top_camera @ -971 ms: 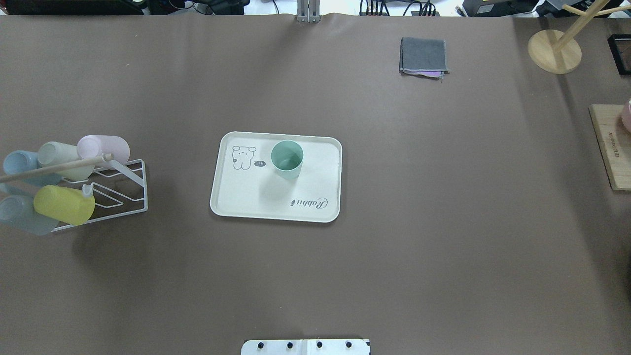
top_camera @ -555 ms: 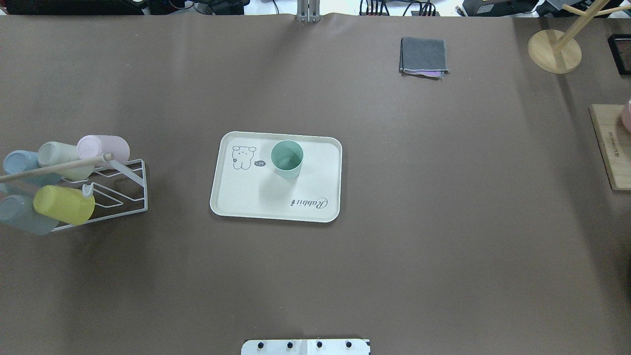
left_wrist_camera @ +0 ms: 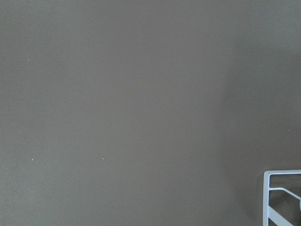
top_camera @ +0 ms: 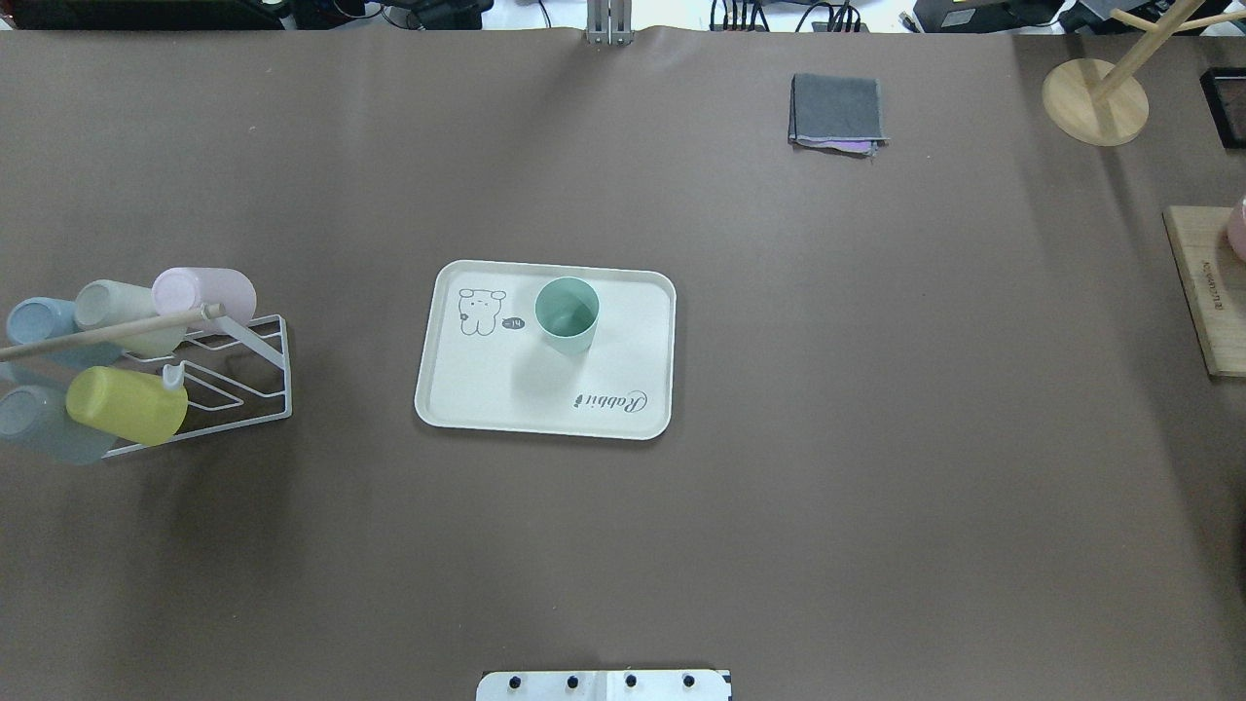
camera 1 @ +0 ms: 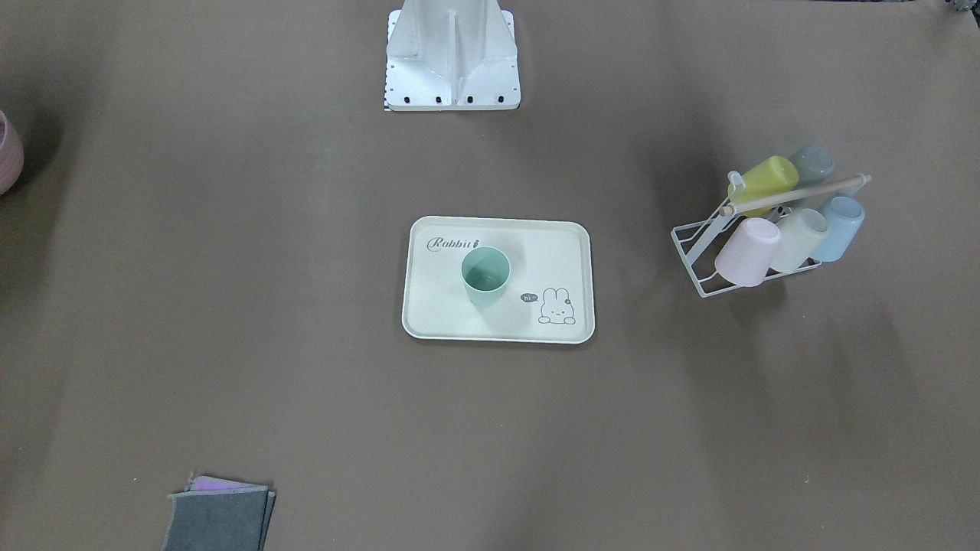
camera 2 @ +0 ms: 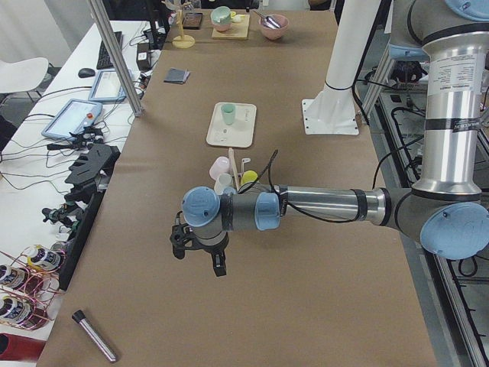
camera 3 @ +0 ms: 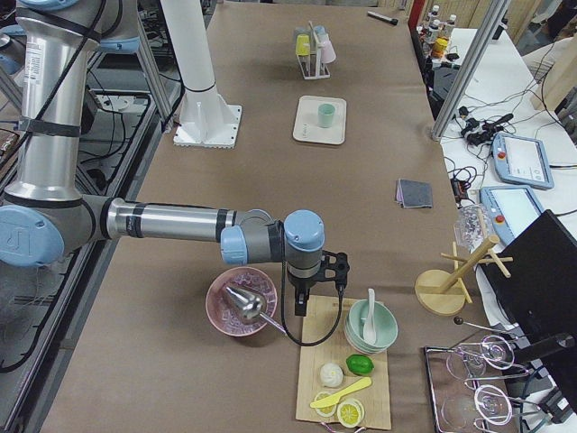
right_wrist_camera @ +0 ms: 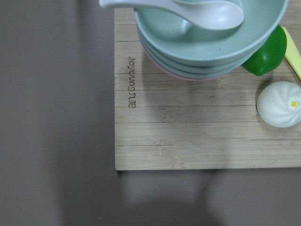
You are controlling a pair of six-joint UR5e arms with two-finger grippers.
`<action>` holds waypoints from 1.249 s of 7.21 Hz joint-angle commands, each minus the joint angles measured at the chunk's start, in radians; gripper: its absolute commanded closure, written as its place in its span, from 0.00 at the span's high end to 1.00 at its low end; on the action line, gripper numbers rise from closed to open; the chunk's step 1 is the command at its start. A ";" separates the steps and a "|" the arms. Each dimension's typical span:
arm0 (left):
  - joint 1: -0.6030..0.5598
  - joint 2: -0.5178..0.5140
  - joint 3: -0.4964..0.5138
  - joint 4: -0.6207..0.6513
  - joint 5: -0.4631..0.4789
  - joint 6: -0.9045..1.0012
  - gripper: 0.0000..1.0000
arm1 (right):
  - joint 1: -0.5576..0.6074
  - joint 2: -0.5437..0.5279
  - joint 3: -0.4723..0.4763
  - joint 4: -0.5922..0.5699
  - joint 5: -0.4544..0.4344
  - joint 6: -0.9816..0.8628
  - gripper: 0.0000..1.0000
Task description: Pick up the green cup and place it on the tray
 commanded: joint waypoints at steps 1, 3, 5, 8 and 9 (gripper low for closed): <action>0.005 0.006 -0.006 0.000 0.025 0.001 0.98 | 0.002 -0.001 0.006 -0.005 0.011 0.004 1.00; 0.005 0.005 -0.001 -0.002 0.018 0.001 0.98 | 0.002 -0.001 0.003 -0.005 0.010 0.004 1.00; 0.005 0.003 0.006 -0.003 0.018 0.001 0.98 | 0.003 -0.005 -0.002 -0.006 0.016 0.004 1.00; 0.005 -0.001 0.005 -0.002 0.018 0.001 0.98 | 0.017 -0.007 0.005 -0.006 0.030 0.007 1.00; 0.005 -0.003 0.006 -0.002 0.018 0.001 0.98 | 0.018 -0.007 0.003 -0.006 0.030 0.007 1.00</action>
